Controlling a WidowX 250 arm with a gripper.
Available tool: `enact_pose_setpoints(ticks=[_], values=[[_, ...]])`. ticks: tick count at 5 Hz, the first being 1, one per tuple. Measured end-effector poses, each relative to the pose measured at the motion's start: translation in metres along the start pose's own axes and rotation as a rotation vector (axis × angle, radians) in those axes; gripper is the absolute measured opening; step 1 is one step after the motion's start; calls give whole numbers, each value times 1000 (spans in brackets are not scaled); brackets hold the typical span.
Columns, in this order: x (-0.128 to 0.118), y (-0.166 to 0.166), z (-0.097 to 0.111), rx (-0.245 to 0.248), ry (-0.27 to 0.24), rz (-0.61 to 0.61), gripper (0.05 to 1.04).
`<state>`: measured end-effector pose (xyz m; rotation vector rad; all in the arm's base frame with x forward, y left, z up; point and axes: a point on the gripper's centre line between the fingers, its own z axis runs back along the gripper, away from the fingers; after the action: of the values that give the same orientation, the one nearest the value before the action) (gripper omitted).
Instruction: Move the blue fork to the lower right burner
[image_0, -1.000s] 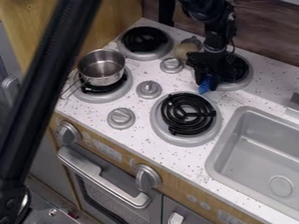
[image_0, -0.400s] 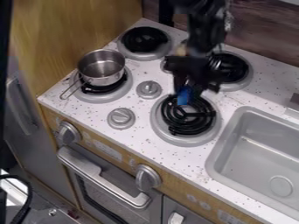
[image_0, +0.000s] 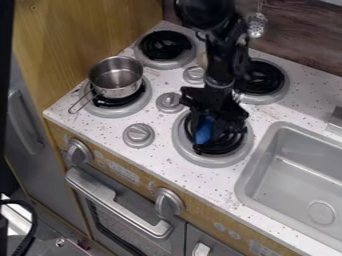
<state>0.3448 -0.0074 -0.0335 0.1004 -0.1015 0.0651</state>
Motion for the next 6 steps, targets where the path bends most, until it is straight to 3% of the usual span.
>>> enact_pose_setpoints(ticks=[1,2,3,4,5,6], values=[[-7,-2,-6,-8,61,3,462],[-1,3,-5,1,40,7,771],[7,13,16,53,-24,0,995],[6,9,52,-19,-101,55,1000],[-3,15,61,7,-68,46,1001],[-13,26,62,129,23,153,1001]])
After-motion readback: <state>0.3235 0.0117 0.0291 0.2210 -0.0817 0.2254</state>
